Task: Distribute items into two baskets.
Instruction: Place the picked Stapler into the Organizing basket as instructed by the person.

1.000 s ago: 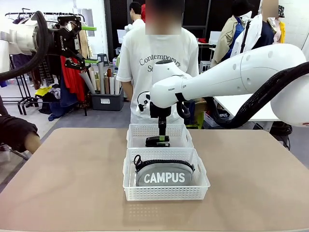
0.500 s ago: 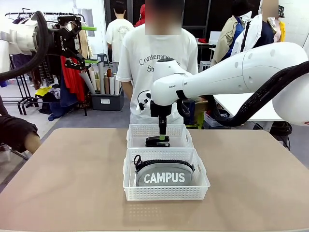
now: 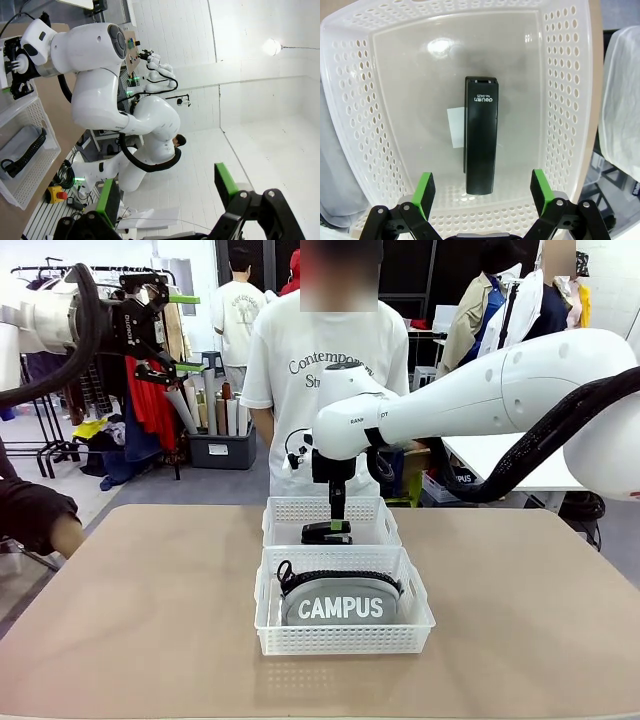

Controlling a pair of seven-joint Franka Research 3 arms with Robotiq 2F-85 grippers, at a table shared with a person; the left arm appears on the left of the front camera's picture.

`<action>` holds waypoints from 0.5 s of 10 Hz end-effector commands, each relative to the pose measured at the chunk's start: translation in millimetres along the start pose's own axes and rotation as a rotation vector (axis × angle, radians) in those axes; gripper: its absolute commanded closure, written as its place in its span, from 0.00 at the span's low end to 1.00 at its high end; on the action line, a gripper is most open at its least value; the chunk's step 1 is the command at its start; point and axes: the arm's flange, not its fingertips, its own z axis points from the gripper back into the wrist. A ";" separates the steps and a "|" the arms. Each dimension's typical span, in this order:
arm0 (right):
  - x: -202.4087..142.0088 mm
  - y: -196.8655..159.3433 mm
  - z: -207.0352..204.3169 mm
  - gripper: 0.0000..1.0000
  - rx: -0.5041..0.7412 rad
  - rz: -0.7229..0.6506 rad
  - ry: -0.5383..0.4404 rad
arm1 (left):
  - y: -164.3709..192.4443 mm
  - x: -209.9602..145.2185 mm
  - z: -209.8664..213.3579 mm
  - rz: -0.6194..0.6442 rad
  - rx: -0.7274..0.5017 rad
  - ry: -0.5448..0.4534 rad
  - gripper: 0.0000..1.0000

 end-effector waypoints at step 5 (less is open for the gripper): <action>0.0 0.0 0.0 0.00 0.000 0.000 0.000 | -1.4 -1.6 0.9 -0.002 -0.001 -0.002 0.00</action>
